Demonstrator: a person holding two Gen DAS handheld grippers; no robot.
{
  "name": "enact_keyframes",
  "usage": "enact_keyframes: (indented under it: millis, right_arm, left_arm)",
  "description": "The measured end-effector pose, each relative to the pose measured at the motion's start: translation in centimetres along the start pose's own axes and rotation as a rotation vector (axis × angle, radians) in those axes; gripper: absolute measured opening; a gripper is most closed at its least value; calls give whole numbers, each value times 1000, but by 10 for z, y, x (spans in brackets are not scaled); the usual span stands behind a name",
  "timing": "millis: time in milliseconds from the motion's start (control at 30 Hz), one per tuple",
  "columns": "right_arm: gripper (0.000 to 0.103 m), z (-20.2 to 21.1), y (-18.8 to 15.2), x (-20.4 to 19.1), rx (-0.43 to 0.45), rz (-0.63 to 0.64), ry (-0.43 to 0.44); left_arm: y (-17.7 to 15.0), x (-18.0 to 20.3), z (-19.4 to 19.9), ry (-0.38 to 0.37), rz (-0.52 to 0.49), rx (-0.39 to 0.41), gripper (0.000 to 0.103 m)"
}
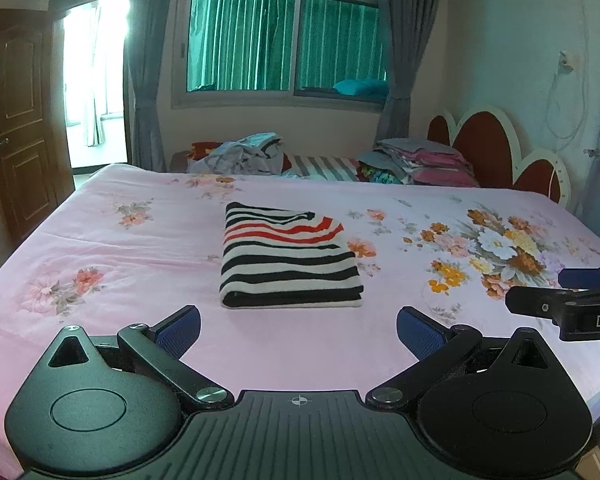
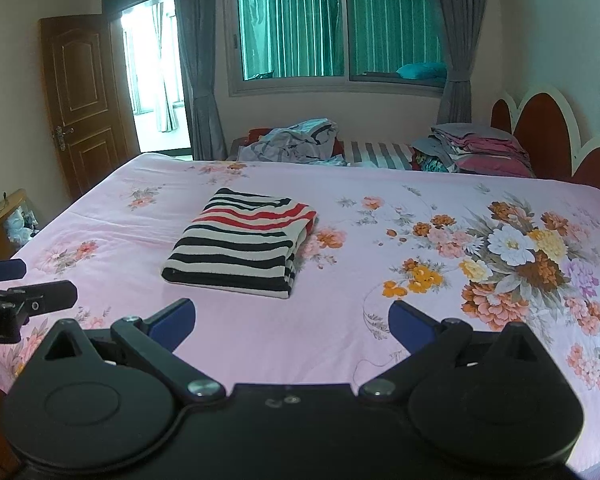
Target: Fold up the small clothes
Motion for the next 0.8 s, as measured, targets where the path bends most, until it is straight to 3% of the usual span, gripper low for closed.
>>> enact_keyframes:
  millis: [800]
  right_arm:
    - [103,-1,3,1,9,8,11]
  left_arm:
    - [0,-1,0,-1,-3,14,103]
Point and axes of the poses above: each gripper's, at about its wrist camera, not at the fingertips, and z roughly against the way its jaws point, x to its right, y to its top, the point moved 3 cm from there along -z, roughly the way its jaws point, and after that the axes turned 8 degrees about z, right-handed, at the moved point
